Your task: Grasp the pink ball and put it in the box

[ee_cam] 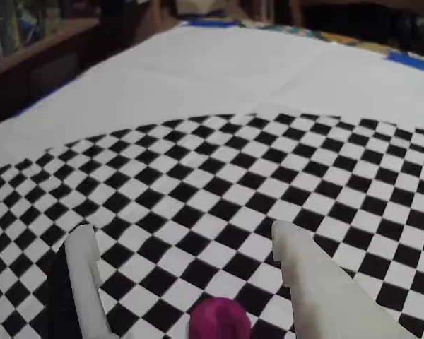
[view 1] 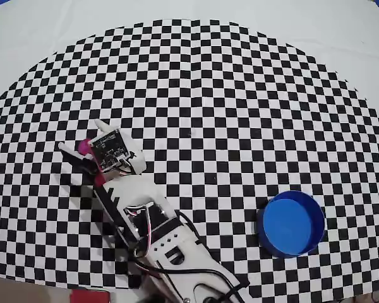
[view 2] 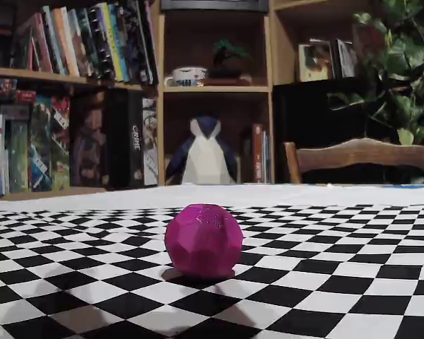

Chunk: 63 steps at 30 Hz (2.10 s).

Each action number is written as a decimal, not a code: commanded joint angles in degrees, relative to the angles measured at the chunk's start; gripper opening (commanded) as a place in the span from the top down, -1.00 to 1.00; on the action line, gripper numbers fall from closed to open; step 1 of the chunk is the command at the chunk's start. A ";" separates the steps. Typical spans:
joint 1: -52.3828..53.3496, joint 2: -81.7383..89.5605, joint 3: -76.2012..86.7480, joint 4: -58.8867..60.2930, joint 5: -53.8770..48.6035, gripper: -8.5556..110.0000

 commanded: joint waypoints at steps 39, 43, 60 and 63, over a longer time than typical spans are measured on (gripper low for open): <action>0.79 -20.21 -7.47 -1.05 -0.62 0.38; 1.05 -22.68 -7.91 -2.02 -0.70 0.38; 1.14 -31.20 -12.74 -2.11 -0.97 0.38; 1.23 -33.13 -13.80 -2.11 -0.97 0.38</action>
